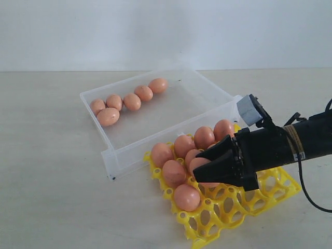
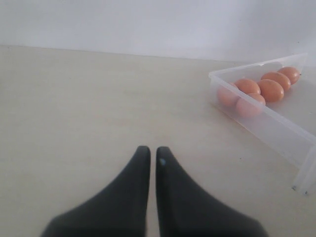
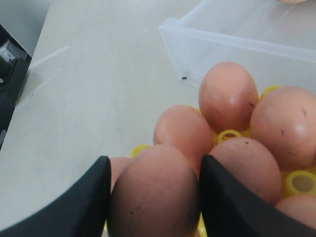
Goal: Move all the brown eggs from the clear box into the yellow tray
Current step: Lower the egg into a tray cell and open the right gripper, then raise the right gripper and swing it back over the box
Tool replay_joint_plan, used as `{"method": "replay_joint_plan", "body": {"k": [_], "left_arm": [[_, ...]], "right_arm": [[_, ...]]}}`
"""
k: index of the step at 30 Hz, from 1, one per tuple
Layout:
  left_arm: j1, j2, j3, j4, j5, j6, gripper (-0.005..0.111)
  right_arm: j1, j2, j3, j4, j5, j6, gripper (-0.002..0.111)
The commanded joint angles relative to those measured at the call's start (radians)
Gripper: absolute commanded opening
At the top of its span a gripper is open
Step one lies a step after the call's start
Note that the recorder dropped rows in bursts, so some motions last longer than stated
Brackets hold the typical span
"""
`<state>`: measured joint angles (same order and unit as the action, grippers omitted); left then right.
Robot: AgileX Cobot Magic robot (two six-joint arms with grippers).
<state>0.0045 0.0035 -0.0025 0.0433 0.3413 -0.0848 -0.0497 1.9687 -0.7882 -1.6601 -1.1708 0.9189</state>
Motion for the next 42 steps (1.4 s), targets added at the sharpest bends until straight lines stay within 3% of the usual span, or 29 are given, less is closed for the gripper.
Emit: {"method": "replay_joint_plan", "body": {"k": [1,14,16,19,20,27,30,32,37,39,42], "left_arm": [[0.003,-0.003,0.003,-0.003,-0.004,-0.001,0.004],[0.003,-0.003,0.003,-0.003,-0.004,-0.001,0.004],[0.003,-0.003,0.003,-0.003,-0.004,-0.001,0.004],[0.003,-0.003,0.003,-0.003,-0.004,-0.001,0.004],[0.003,-0.003,0.003,-0.003,-0.004,-0.001,0.004],[0.003,-0.003,0.003,-0.003,-0.004,-0.001,0.004],[0.003,-0.003,0.003,-0.003,-0.004,-0.001,0.004],[0.003,-0.003,0.003,-0.003,-0.004,-0.001,0.004],[0.003,-0.003,0.003,-0.003,-0.004,-0.001,0.004],[0.003,-0.003,0.003,-0.003,-0.004,-0.001,0.004],[0.003,-0.003,0.003,-0.003,-0.004,-0.001,0.004]], "right_arm": [[0.001,0.000,-0.002,0.006,-0.014,0.003,0.048],[0.001,-0.004,-0.002,0.045,-0.050,0.017,0.051],[0.001,-0.030,-0.002,0.103,-0.050,0.041,0.042],[0.001,-0.123,-0.015,0.191,-0.050,0.041,0.005],[0.001,-0.164,-0.033,0.202,-0.050,0.042,0.000],[0.021,-0.375,-0.182,0.183,-0.041,0.050,0.000],[0.097,-0.467,-0.230,0.035,0.236,0.048,0.000],[0.189,-0.523,-0.260,-0.084,0.512,0.111,0.000],[0.402,-0.561,-0.309,-0.084,1.131,0.324,0.000],[0.443,-0.546,-0.330,-0.084,1.226,0.366,0.000],[0.455,-0.506,-0.362,0.003,1.220,0.409,0.000]]}}
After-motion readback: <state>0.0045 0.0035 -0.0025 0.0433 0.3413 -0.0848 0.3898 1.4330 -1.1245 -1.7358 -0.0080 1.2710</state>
